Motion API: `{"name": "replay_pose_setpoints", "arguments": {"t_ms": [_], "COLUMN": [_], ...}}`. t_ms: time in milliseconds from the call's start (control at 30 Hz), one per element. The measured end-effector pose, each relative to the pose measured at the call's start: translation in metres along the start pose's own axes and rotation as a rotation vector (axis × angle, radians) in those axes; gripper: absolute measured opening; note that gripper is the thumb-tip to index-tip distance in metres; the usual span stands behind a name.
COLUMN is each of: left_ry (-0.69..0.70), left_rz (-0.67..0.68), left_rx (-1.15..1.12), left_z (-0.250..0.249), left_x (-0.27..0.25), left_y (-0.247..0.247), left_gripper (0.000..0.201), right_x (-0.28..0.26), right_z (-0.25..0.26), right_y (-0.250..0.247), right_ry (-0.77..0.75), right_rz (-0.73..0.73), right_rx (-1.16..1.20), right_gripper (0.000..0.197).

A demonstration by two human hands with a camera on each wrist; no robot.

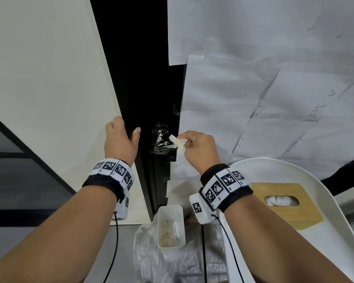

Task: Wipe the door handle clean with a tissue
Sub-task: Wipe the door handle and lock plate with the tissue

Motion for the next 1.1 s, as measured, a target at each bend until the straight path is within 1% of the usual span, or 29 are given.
{"name": "replay_pose_setpoints", "arguments": {"t_ms": [100,200,300,433,500,533,667,733,767,833,900,967,1033,1100], "left_ry": [-0.002,-0.004,-0.012,-0.009,-0.010,-0.011,-0.015,-0.018,-0.018,-0.019,-0.017,-0.014,-0.011,-0.008], "left_rz": [0.001,-0.001,-0.003,0.001,0.003,0.003,0.001,0.000,-0.002,-0.005,-0.005,-0.004,-0.003,-0.001], "left_rx": [0.004,0.006,0.001,0.003,0.002,0.001,0.004,0.001,-0.001,-0.002,-0.002,0.004,0.008,0.010], "left_z": [0.001,-0.001,-0.002,-0.002,-0.001,-0.001,-0.001,-0.001,-0.001,-0.001,-0.001,-0.001,0.000,0.000], "left_x": [0.000,-0.001,-0.001,-0.001,-0.001,-0.001,-0.001,-0.001,-0.001,-0.001,-0.002,-0.001,-0.001,-0.001], "left_y": [-0.001,-0.001,0.000,0.000,0.000,0.000,0.000,0.000,0.000,0.000,0.001,0.001,0.001,0.001], "left_gripper": [0.033,0.032,0.032,0.033,0.033,0.033,0.033,0.033,0.033,0.032,0.032,0.032,0.032,0.033], "right_x": [-0.001,0.001,0.001,-0.011,-0.017,-0.018,-0.011,-0.003,-0.002,-0.004,-0.010,-0.018,-0.022,-0.025], "right_z": [-0.010,-0.016,-0.016,0.001,0.005,0.005,-0.009,-0.016,-0.018,-0.013,-0.003,0.007,0.006,-0.002], "right_y": [-0.002,-0.002,0.005,0.009,0.008,0.007,0.001,-0.002,-0.002,0.000,0.004,0.010,0.019,0.028], "right_ry": [0.078,0.083,0.084,-0.011,-0.026,-0.015,0.102,0.145,0.152,0.113,0.042,0.009,0.043,0.131], "right_rz": [-0.067,-0.102,-0.023,0.075,0.105,0.091,-0.065,-0.096,-0.084,-0.021,0.058,0.160,0.218,0.251], "right_rx": [0.066,-0.056,-0.126,-0.029,-0.002,0.005,0.106,0.071,0.040,0.005,0.061,0.119,0.127,0.136], "right_gripper": [0.044,0.044,0.044,0.039,0.038,0.037,0.037,0.040,0.041,0.039,0.033,0.029,0.034,0.040]}}
Point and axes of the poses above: each hand's wrist, its own x-axis towards the middle knuckle, its own y-axis out of the palm, z = x × y, the point moved 2 cm from there along x, towards the middle knuckle, and after that the axes turned 14 degrees about -x, right-handed, at the moved point
